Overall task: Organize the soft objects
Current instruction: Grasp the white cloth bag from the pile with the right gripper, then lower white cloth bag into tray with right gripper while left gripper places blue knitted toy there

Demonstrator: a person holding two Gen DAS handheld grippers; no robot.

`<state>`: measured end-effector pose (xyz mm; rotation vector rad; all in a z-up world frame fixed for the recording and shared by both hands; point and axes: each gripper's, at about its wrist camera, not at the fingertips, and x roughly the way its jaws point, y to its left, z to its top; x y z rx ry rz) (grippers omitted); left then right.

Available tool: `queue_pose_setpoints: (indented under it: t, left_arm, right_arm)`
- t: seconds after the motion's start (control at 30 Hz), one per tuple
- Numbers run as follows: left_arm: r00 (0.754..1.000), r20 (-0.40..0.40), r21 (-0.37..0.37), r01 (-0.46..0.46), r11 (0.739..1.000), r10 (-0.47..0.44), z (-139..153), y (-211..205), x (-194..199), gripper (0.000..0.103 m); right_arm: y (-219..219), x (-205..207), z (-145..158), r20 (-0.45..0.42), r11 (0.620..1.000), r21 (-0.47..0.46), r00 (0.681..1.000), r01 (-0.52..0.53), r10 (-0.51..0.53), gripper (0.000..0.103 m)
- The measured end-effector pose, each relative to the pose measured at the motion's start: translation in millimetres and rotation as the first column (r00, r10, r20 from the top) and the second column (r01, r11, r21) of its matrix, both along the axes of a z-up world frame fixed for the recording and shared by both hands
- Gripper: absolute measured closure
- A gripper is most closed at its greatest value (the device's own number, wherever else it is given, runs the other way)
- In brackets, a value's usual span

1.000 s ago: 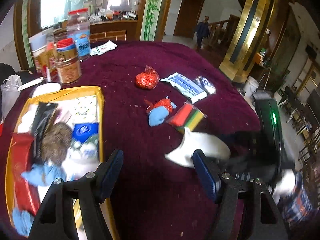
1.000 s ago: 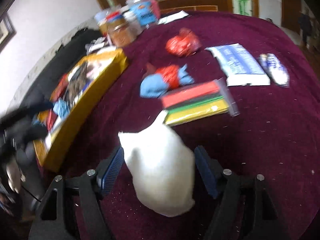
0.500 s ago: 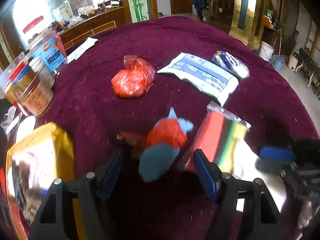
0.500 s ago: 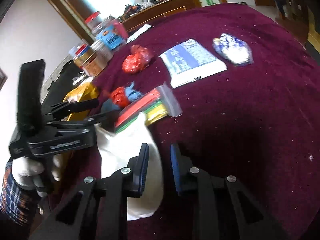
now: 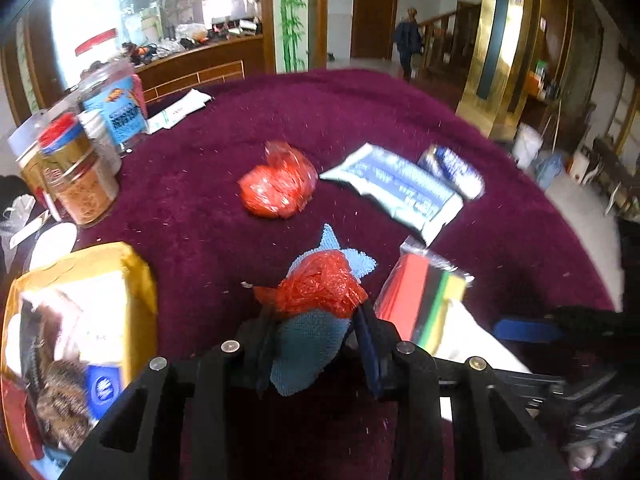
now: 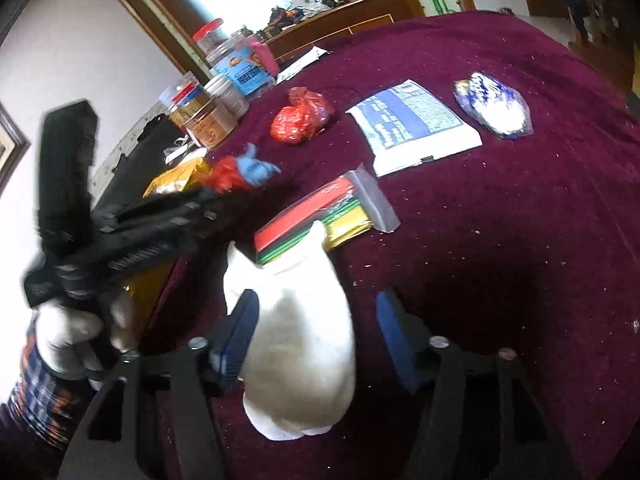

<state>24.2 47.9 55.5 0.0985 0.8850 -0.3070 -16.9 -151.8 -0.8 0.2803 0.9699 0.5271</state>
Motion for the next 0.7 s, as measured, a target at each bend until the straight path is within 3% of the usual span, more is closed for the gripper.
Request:
queue_pose_setpoints:
  t: [0.23, 0.27, 0.33, 0.37, 0.4, 0.5, 0.7]
  left_arm:
    - [0.997, 0.05, -0.13, -0.046, 0.99, 0.053, 42.2, 52.4, -39.1, 0.065]
    - [0.996, 0.062, -0.149, -0.054, 0.987, 0.064, 51.2, 64.4, -48.2, 0.065]
    - [0.993, 0.081, -0.173, -0.069, 0.983, 0.084, 64.4, 85.5, -59.0, 0.065]
    - [0.99, 0.094, -0.187, -0.085, 0.979, 0.103, 73.0, 101.3, -66.7, 0.065]
    - [0.988, 0.1, -0.201, -0.099, 0.974, 0.121, 78.9, 116.0, -72.0, 0.065]
    - [0.976, 0.12, -0.234, -0.152, 0.96, 0.183, 92.6, 156.4, -88.5, 0.065]
    - [0.942, 0.122, -0.264, -0.273, 0.925, 0.313, 88.2, 236.5, -115.0, 0.065]
  right_arm:
    - [17.9, -7.5, 2.9, 0.049, 0.992, -0.122, 0.999, -0.017, 0.023, 0.041]
    - [22.7, -9.1, 3.6, 0.057, 0.987, -0.159, 0.998, -0.014, 0.023, 0.046]
    - [31.5, -12.8, 4.8, 0.073, 0.971, -0.238, 0.997, -0.003, 0.021, 0.07]
    - [40.1, -16.1, 5.4, 0.084, 0.954, -0.301, 0.996, -0.001, 0.027, 0.09]
    - [46.3, -18.9, 5.4, 0.085, 0.945, -0.327, 0.995, -0.016, 0.046, 0.099]
    - [54.4, -24.4, 10.2, 0.084, 0.934, -0.355, 0.994, -0.04, 0.075, 0.099]
    - [56.2, -44.2, 51.2, 0.139, 0.968, -0.248, 0.988, -0.031, 0.067, 0.099]
